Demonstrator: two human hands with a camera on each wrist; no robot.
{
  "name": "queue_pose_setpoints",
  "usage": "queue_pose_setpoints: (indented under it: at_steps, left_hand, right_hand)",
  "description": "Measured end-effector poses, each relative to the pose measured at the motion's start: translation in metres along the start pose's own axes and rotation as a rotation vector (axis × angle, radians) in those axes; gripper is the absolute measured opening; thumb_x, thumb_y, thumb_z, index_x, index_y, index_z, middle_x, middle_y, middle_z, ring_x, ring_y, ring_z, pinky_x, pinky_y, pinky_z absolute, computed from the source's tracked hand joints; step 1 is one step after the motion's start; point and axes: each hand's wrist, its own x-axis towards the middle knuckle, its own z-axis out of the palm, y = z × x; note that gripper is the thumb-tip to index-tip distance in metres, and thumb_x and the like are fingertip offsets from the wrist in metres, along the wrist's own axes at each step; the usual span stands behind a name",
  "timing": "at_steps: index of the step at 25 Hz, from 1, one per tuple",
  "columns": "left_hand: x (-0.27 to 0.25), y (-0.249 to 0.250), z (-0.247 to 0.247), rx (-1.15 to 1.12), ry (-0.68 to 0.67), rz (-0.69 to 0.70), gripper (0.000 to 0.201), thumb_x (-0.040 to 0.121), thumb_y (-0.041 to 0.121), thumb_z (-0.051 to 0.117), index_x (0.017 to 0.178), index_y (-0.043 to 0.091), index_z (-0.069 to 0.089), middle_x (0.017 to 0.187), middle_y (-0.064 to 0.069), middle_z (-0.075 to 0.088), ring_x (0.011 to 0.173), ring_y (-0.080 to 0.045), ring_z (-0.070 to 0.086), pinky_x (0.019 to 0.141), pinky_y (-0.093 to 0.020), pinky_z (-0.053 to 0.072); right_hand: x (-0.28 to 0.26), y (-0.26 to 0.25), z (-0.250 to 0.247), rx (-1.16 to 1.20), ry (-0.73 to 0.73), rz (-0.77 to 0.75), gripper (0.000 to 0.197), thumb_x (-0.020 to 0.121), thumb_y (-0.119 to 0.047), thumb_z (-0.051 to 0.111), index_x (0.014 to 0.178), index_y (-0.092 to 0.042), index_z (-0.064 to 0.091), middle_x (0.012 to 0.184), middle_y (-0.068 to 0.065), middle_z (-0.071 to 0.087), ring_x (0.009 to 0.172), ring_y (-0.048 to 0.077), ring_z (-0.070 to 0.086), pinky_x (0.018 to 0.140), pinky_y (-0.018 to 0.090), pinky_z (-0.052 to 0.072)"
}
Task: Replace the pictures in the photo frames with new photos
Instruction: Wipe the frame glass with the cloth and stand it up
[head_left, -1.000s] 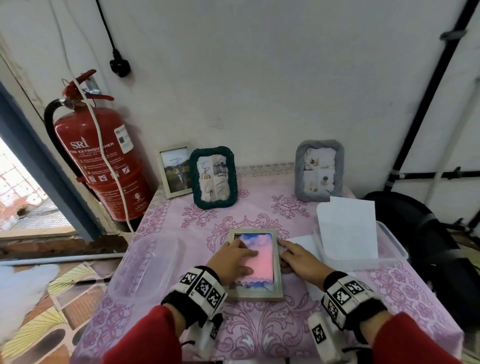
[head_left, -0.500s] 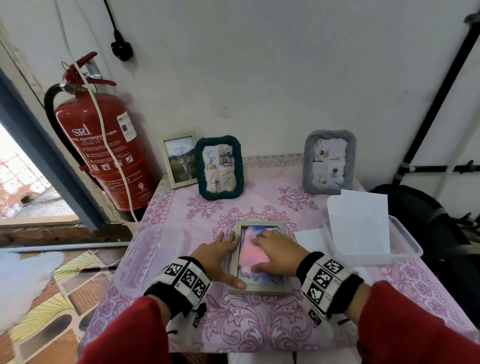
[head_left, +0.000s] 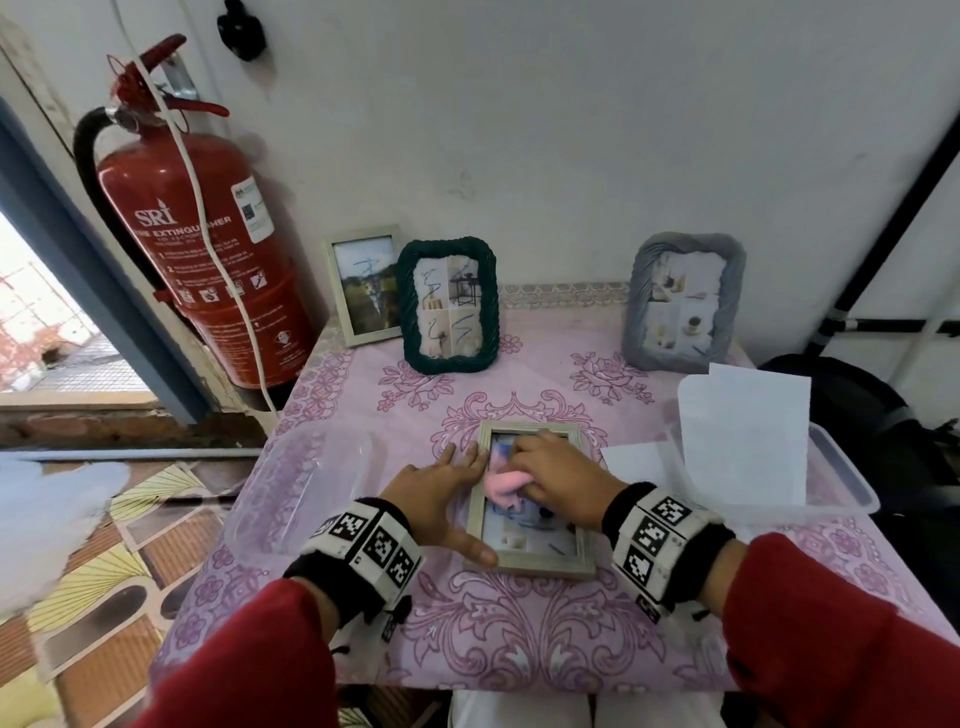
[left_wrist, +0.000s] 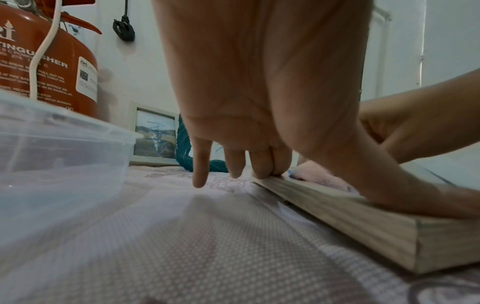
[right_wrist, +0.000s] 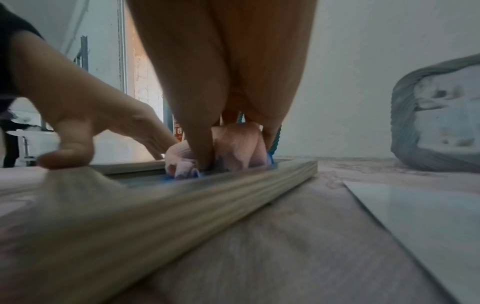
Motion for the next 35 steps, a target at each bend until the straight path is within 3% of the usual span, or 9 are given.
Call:
queue_pose_setpoints:
  at_steps: [8, 13, 19, 23, 25, 28, 29, 33, 35]
  left_hand:
    - [0.001, 0.005, 0.001, 0.182, -0.026, -0.007, 0.120, 0.066, 0.065, 0.067, 0.150, 0.018, -0.005, 0.159, -0.001, -0.006, 0.147, -0.019, -0.004, 0.117, -0.047, 0.018]
    - [0.000, 0.001, 0.003, 0.126, -0.034, 0.012, 0.119, 0.068, 0.064, 0.066, 0.149, 0.020, -0.009, 0.159, 0.000, -0.009, 0.147, -0.018, -0.005, 0.116, -0.046, 0.018]
    - [0.002, 0.003, 0.003, 0.113, -0.034, 0.027, 0.120, 0.069, 0.063, 0.067, 0.149, 0.017, -0.009, 0.159, -0.003, -0.009, 0.147, -0.018, -0.005, 0.116, -0.045, 0.019]
    - [0.002, 0.008, 0.003, 0.166, -0.035, 0.014, 0.120, 0.069, 0.063, 0.066, 0.149, 0.014, -0.009, 0.159, -0.007, -0.010, 0.147, -0.018, -0.004, 0.116, -0.045, 0.020]
    - [0.000, 0.010, 0.001, 0.188, -0.041, 0.005, 0.120, 0.070, 0.062, 0.066, 0.149, 0.013, -0.009, 0.159, -0.007, -0.010, 0.147, -0.017, -0.003, 0.116, -0.044, 0.021]
    - [0.001, 0.016, -0.002, 0.250, -0.045, -0.012, 0.121, 0.069, 0.062, 0.066, 0.149, 0.010, -0.009, 0.159, -0.008, -0.008, 0.147, -0.018, -0.001, 0.115, -0.045, 0.022]
    - [0.001, 0.017, -0.002, 0.264, -0.047, -0.015, 0.122, 0.069, 0.062, 0.066, 0.149, 0.009, -0.008, 0.159, -0.009, -0.007, 0.147, -0.018, -0.001, 0.115, -0.044, 0.022]
    - [0.001, 0.015, -0.003, 0.235, -0.066, -0.011, 0.121, 0.069, 0.062, 0.066, 0.149, 0.010, -0.009, 0.158, -0.008, -0.009, 0.147, -0.018, -0.003, 0.115, -0.046, 0.022]
    - [0.000, 0.013, -0.001, 0.208, -0.060, 0.006, 0.120, 0.070, 0.062, 0.065, 0.149, 0.011, -0.009, 0.158, -0.007, -0.010, 0.147, -0.017, -0.004, 0.116, -0.046, 0.021]
  right_hand:
    - [-0.056, -0.017, 0.014, -0.007, 0.035, -0.169, 0.025, 0.094, -0.025, 0.042, 0.111, -0.019, 0.058, 0.115, -0.001, 0.056, 0.103, 0.020, 0.046, 0.088, 0.032, 0.037]
    - [-0.054, 0.006, -0.002, -0.151, 0.039, -0.107, 0.022, 0.086, -0.013, 0.043, 0.102, -0.019, 0.057, 0.111, 0.000, 0.056, 0.106, 0.021, 0.047, 0.094, 0.030, 0.033]
    - [-0.008, 0.023, -0.009, -0.135, 0.015, 0.004, 0.026, 0.088, -0.007, 0.045, 0.110, -0.012, 0.058, 0.118, 0.008, 0.051, 0.110, 0.025, 0.046, 0.092, 0.031, 0.031]
    - [-0.002, 0.014, 0.003, -0.052, -0.018, 0.014, 0.042, 0.086, -0.005, 0.052, 0.127, -0.009, 0.051, 0.130, 0.009, 0.046, 0.118, 0.025, 0.041, 0.099, 0.031, 0.031]
    - [-0.011, 0.005, 0.004, 0.000, 0.022, -0.036, 0.037, 0.083, -0.003, 0.053, 0.119, -0.008, 0.056, 0.125, 0.009, 0.050, 0.114, 0.024, 0.044, 0.097, 0.031, 0.033]
    - [-0.033, -0.007, 0.006, 0.023, 0.092, -0.156, 0.018, 0.076, 0.001, 0.053, 0.086, -0.010, 0.063, 0.102, 0.006, 0.058, 0.094, 0.022, 0.050, 0.083, 0.027, 0.034]
    - [-0.042, -0.009, 0.009, 0.024, 0.083, -0.176, 0.015, 0.078, -0.001, 0.052, 0.083, -0.011, 0.062, 0.100, 0.004, 0.058, 0.093, 0.021, 0.050, 0.083, 0.027, 0.035]
    - [-0.067, -0.001, 0.016, -0.105, 0.056, -0.136, 0.026, 0.092, -0.020, 0.040, 0.113, -0.024, 0.055, 0.116, -0.005, 0.054, 0.109, 0.016, 0.046, 0.102, 0.027, 0.028]
    - [-0.062, 0.007, 0.011, -0.220, 0.047, -0.124, 0.028, 0.094, -0.024, 0.035, 0.118, -0.026, 0.050, 0.121, -0.007, 0.052, 0.114, 0.015, 0.044, 0.108, 0.029, 0.024]
